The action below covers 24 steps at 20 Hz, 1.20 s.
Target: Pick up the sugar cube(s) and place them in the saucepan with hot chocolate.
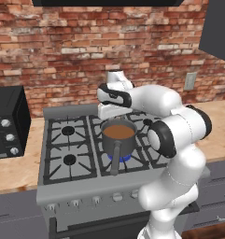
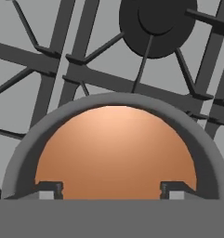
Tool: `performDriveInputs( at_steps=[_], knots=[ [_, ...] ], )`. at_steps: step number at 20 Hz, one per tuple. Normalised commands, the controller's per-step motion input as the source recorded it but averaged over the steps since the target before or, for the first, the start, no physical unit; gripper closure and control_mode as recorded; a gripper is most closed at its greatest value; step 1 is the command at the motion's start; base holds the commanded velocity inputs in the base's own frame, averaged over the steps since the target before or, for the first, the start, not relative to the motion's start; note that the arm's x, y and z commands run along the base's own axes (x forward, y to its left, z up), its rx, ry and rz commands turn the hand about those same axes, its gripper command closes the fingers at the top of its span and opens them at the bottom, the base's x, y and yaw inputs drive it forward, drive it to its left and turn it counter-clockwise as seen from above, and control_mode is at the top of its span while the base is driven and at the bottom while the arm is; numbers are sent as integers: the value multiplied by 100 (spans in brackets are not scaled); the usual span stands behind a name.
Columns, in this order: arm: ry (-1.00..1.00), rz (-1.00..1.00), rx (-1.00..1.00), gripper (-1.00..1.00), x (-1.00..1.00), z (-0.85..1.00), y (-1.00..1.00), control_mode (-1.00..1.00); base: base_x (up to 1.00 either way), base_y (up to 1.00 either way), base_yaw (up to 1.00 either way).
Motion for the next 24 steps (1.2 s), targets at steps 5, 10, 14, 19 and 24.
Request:
performDriveInputs(
  at_steps=[5,10,14,19,24],
  knots=[
    [-3,0,0,-100,-11,0,0,-100,0,0,0],
    [-7,0,0,-100,-21,15,-1,-100,0,0,0],
    [-12,0,0,-100,-10,51,-11,-100,0,0,0],
    [-4,0,0,-100,0,29,-25,-100,0,0,0],
    [-8,0,0,-100,0,40,-27,-100,0,0,0]
  ],
)
